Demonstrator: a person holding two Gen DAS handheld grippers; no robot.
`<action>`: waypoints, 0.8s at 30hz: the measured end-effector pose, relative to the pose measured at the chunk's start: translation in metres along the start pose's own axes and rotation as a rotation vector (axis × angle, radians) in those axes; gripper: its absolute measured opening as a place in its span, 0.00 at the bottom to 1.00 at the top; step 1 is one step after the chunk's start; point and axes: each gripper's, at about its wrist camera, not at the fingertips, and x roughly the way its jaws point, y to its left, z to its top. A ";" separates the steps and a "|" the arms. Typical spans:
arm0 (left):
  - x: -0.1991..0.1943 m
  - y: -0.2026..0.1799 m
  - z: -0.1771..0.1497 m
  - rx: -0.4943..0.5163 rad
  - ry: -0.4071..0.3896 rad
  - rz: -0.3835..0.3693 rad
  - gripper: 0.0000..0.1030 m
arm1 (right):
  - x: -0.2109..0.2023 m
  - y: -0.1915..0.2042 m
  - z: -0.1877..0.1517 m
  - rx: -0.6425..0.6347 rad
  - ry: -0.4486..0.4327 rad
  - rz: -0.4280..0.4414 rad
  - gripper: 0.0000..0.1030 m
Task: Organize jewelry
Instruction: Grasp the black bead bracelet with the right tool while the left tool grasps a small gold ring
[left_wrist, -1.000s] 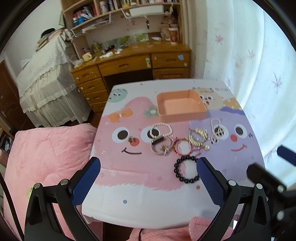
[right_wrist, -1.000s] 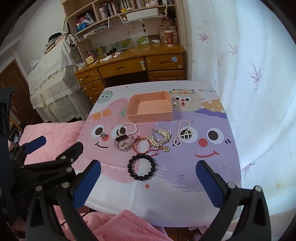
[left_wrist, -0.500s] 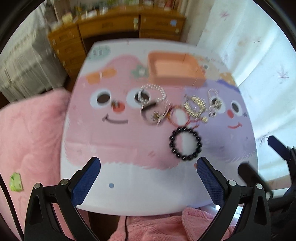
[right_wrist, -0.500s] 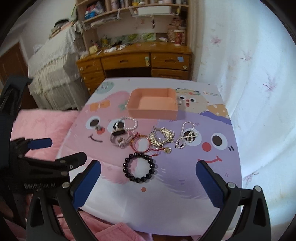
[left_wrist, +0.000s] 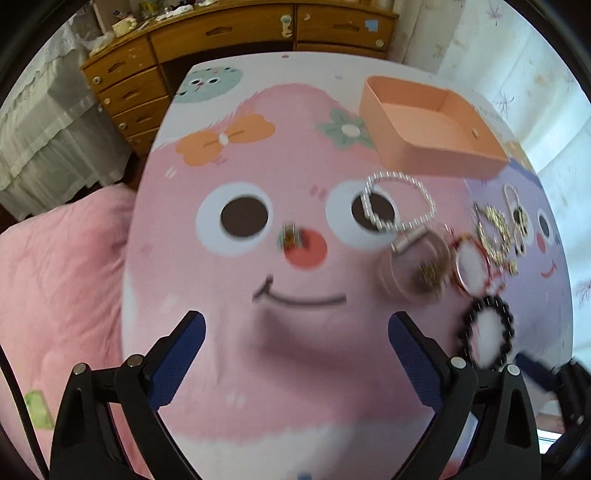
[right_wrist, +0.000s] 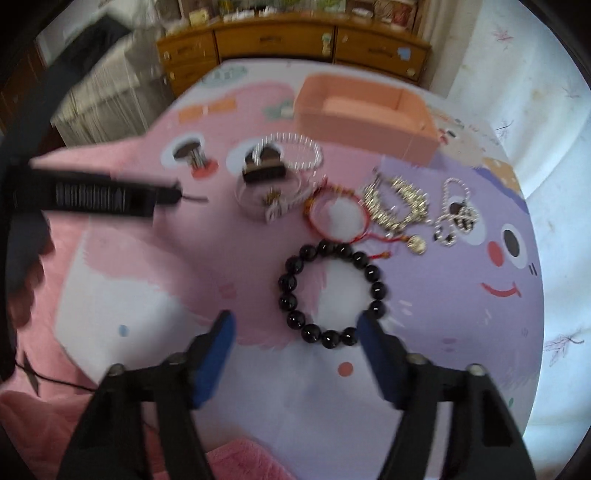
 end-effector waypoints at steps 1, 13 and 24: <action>0.005 0.003 0.005 -0.002 -0.021 -0.004 0.91 | 0.005 0.001 0.001 -0.002 0.009 -0.002 0.49; 0.038 -0.001 0.029 -0.081 -0.164 -0.024 0.64 | 0.032 -0.002 0.011 -0.044 0.072 0.059 0.26; 0.042 -0.002 0.026 -0.095 -0.182 0.005 0.16 | 0.032 -0.023 0.022 -0.035 0.086 0.219 0.14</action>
